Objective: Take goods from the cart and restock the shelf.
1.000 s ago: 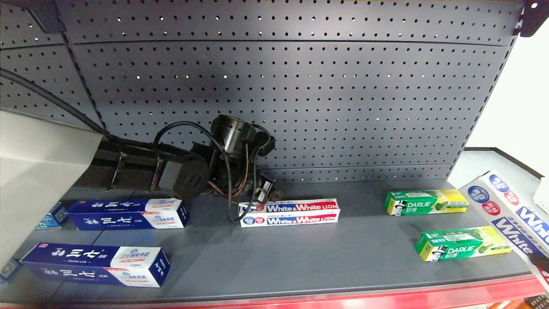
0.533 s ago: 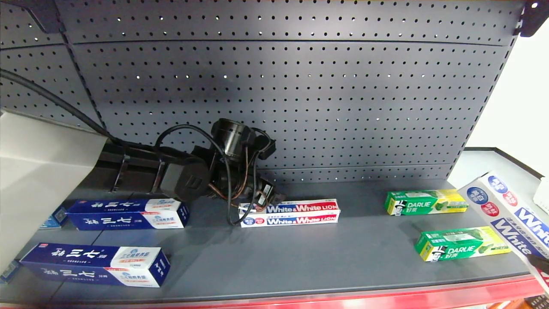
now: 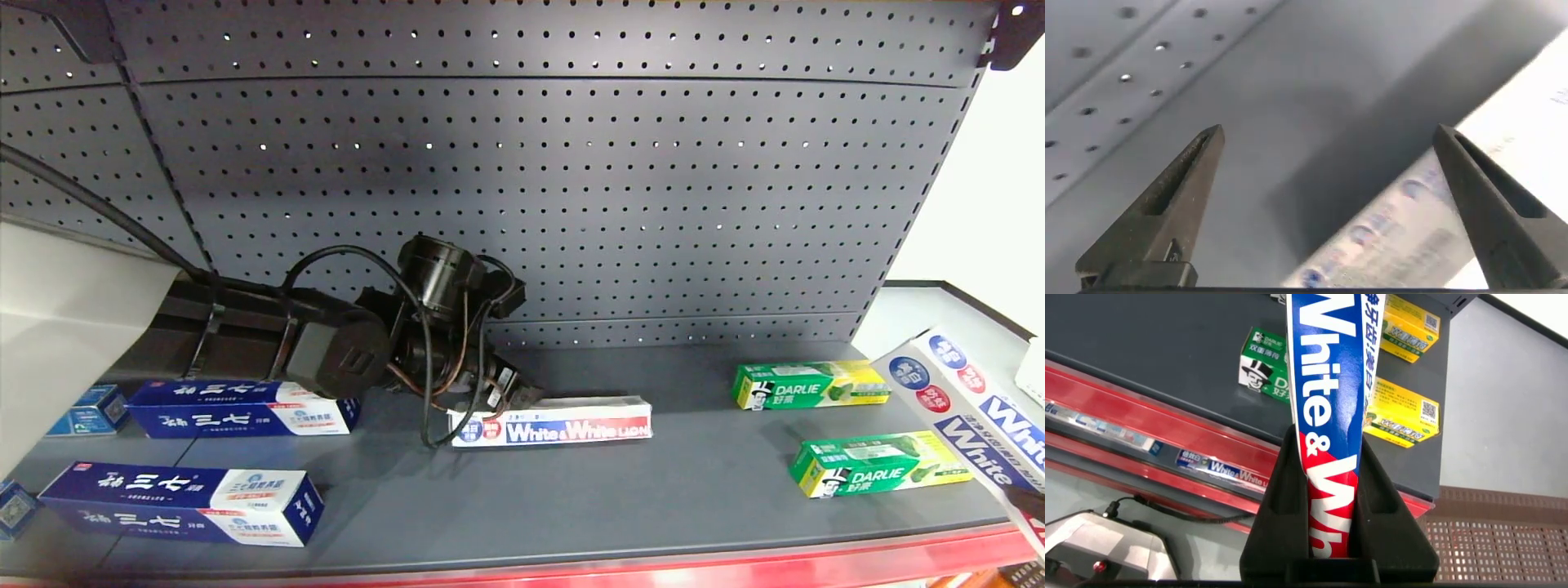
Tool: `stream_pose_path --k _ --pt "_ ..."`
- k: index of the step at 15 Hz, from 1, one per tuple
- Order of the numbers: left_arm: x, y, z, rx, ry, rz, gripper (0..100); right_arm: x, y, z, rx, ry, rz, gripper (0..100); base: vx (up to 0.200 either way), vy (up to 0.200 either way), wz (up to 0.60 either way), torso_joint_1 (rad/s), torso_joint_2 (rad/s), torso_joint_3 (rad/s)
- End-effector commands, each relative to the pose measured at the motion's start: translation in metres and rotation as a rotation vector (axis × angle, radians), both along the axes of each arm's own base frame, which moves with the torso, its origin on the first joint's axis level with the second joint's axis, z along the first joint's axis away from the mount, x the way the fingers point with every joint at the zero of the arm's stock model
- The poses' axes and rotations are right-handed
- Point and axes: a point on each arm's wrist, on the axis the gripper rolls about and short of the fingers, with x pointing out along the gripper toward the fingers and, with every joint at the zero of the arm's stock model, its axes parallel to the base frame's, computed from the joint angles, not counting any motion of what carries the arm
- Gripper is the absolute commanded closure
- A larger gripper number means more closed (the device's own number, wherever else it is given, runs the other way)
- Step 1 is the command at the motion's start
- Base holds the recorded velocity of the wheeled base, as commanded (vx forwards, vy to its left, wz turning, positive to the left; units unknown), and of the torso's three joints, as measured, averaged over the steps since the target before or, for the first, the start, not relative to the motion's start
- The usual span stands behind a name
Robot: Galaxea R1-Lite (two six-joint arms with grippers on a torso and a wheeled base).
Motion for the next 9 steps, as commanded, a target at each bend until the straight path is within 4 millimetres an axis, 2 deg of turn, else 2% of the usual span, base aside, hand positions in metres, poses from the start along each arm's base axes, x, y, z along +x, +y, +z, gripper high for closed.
stream_pose_path --k 1,5,9 --pt "0.002 0.000 0.006 -0.014 -0.023 0.004 0 0.000 0.000 0.000 0.000 -0.001 0.000 100 0.000 0.000 0.00 0.000 0.00 0.000" --pt "0.009 0.000 0.004 -0.019 -0.029 0.016 0 0.000 0.000 0.000 0.000 0.002 0.002 100 0.000 0.000 0.00 0.000 0.00 0.000" --pt "0.014 -0.001 0.015 -0.041 -0.058 0.023 0 0.003 0.001 0.000 -0.002 0.009 0.004 100 0.000 0.000 0.00 0.000 0.00 0.000"
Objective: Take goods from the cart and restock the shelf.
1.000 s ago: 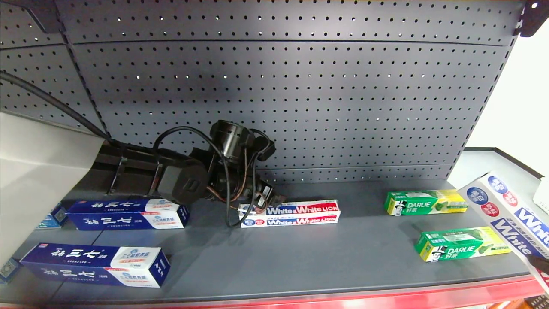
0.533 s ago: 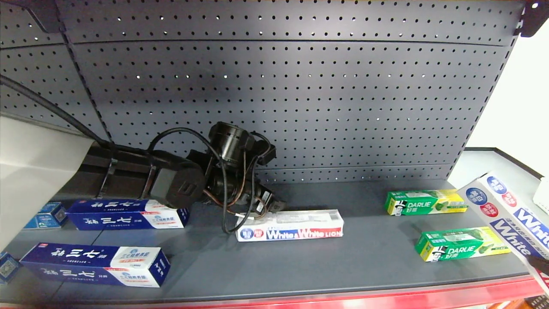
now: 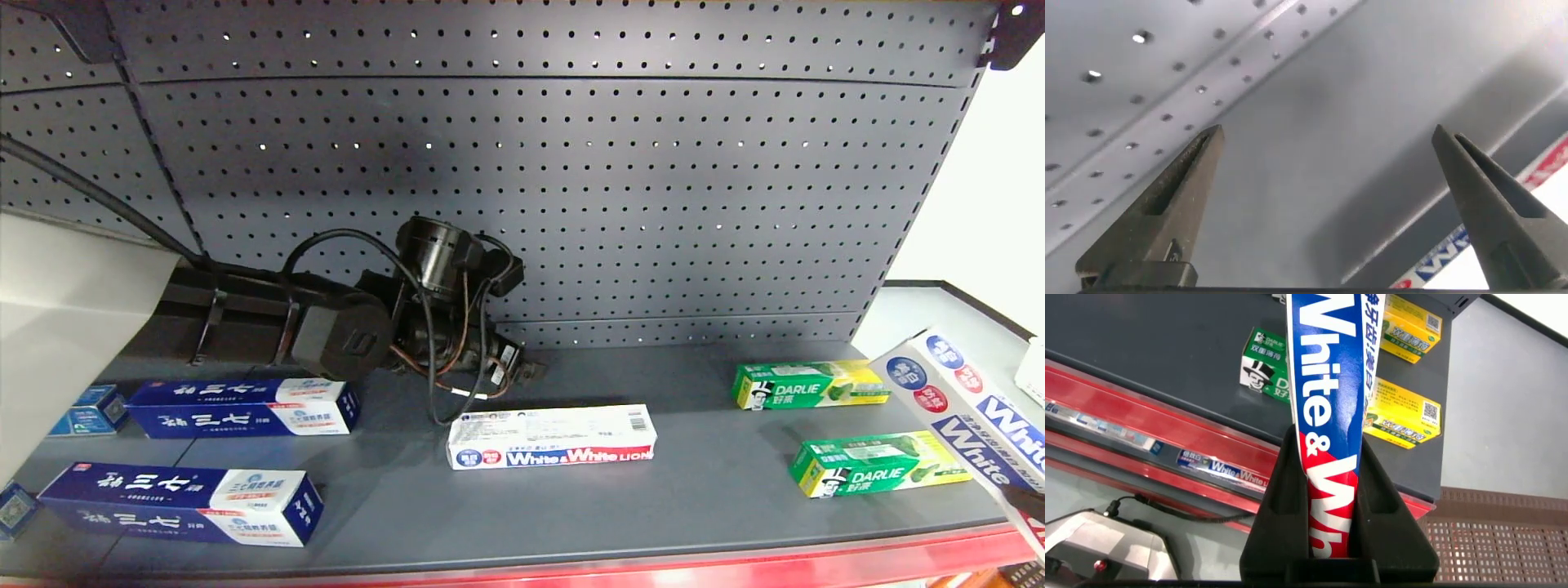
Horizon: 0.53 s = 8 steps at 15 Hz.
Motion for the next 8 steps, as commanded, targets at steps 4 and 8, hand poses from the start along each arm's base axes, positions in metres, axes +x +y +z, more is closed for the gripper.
stream_pose_path --k 4,8 --pt "-0.011 0.005 0.029 -0.032 -0.057 -0.001 0 0.003 0.001 0.000 -0.003 0.010 0.002 100 0.000 0.000 0.00 0.000 0.00 0.000" --pt "-0.052 0.022 0.052 -0.040 -0.070 -0.012 0 0.010 0.002 0.000 -0.005 0.020 0.003 100 0.000 0.000 0.00 0.000 0.00 0.000"
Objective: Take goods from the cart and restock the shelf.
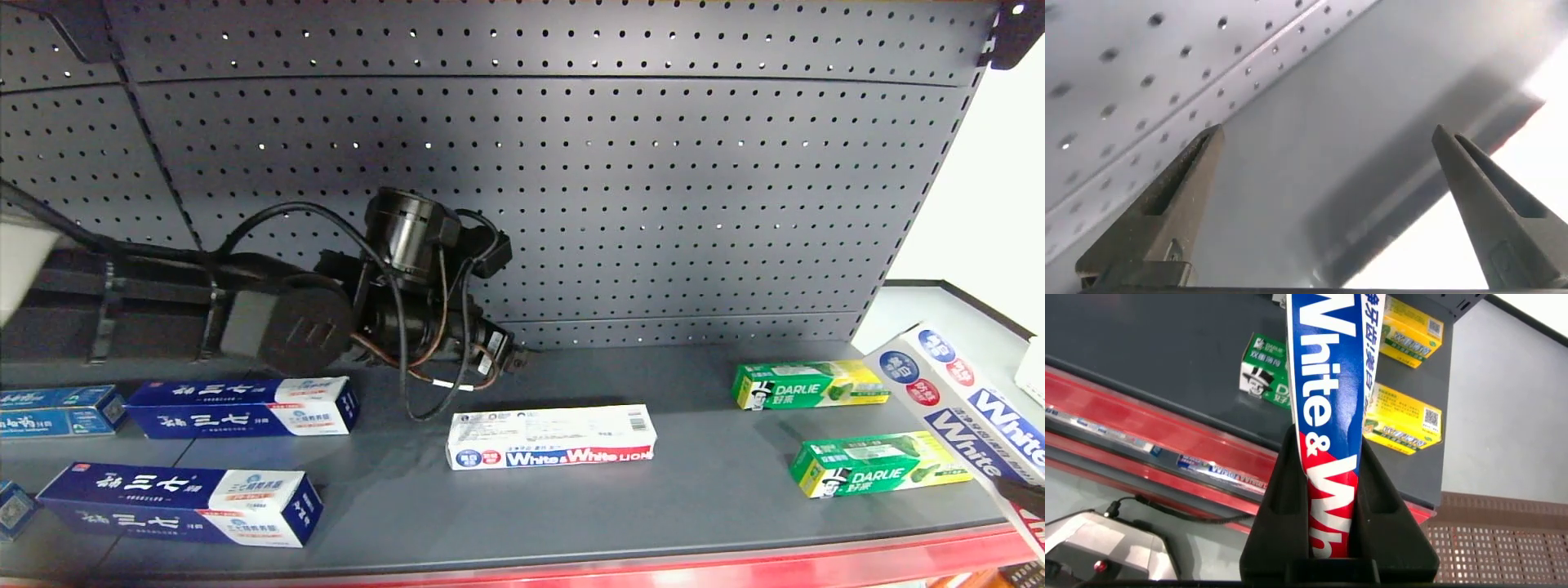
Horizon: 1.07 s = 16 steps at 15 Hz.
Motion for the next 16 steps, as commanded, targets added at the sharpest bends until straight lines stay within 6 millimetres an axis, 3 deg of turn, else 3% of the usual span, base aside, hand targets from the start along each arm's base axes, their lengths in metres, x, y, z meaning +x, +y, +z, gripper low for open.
stream_pose_path --k 1,3,6,9,16 --pt "-0.036 0.017 0.026 -0.020 -0.035 -0.008 0 0.005 0.001 -0.001 -0.005 0.016 -0.001 100 0.000 0.000 0.00 0.000 0.00 0.000" --pt "-0.063 0.022 0.033 -0.028 -0.040 -0.036 0 0.008 0.002 -0.003 -0.010 0.030 0.002 100 0.000 0.000 0.00 0.000 0.00 0.000" --pt "-0.088 0.021 0.026 -0.015 -0.013 -0.086 0 0.011 0.003 -0.003 -0.013 0.038 0.006 100 0.000 0.000 0.00 0.000 0.00 0.000" --pt "-0.093 0.017 0.020 -0.033 0.019 -0.150 0 0.012 0.004 -0.003 -0.014 0.044 0.006 100 0.000 0.000 0.00 0.000 0.00 0.000" --pt "-0.078 0.005 -0.002 -0.023 0.095 -0.210 0 0.012 0.003 -0.002 -0.013 0.037 0.002 100 0.000 0.000 0.00 0.000 0.00 0.000"
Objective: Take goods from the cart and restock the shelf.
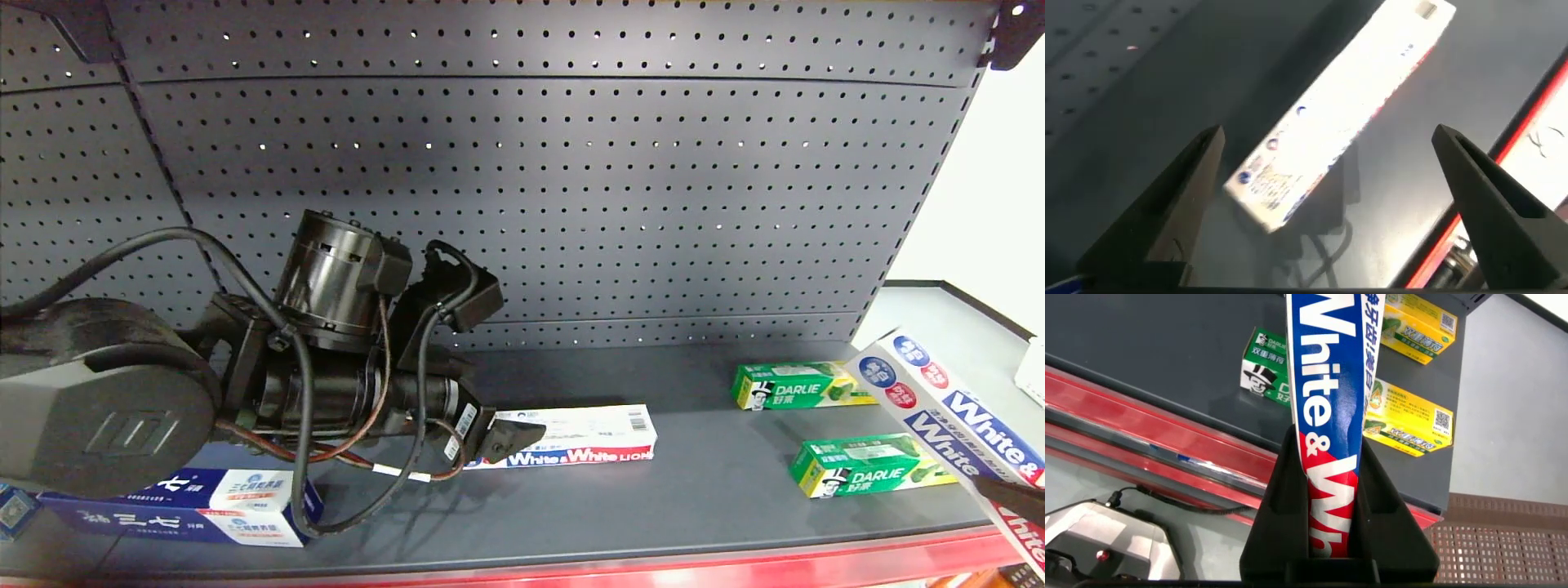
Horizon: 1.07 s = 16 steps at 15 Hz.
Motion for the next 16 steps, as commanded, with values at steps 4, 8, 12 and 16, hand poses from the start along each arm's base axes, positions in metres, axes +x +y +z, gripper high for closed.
stream_pose_path --k 4,8,12,16 --pt "0.004 -0.008 -0.013 -0.004 0.044 -0.091 0 0.001 0.000 0.000 -0.001 0.002 0.000 100 0.000 0.000 0.00 0.000 0.00 0.000" --pt "0.012 -0.003 -0.032 0.123 -0.004 -0.171 0 0.002 0.000 0.001 -0.001 0.000 -0.002 100 0.000 0.000 0.00 0.000 0.00 0.000" --pt "0.027 -0.012 -0.047 0.145 0.020 -0.185 0 0.005 0.001 0.002 -0.003 0.006 -0.001 100 0.000 0.000 0.00 0.000 0.00 0.000" --pt "0.044 -0.017 -0.058 0.151 0.033 -0.168 0 0.006 0.001 0.002 -0.004 0.012 -0.003 100 0.000 0.000 0.00 0.000 0.00 0.000"
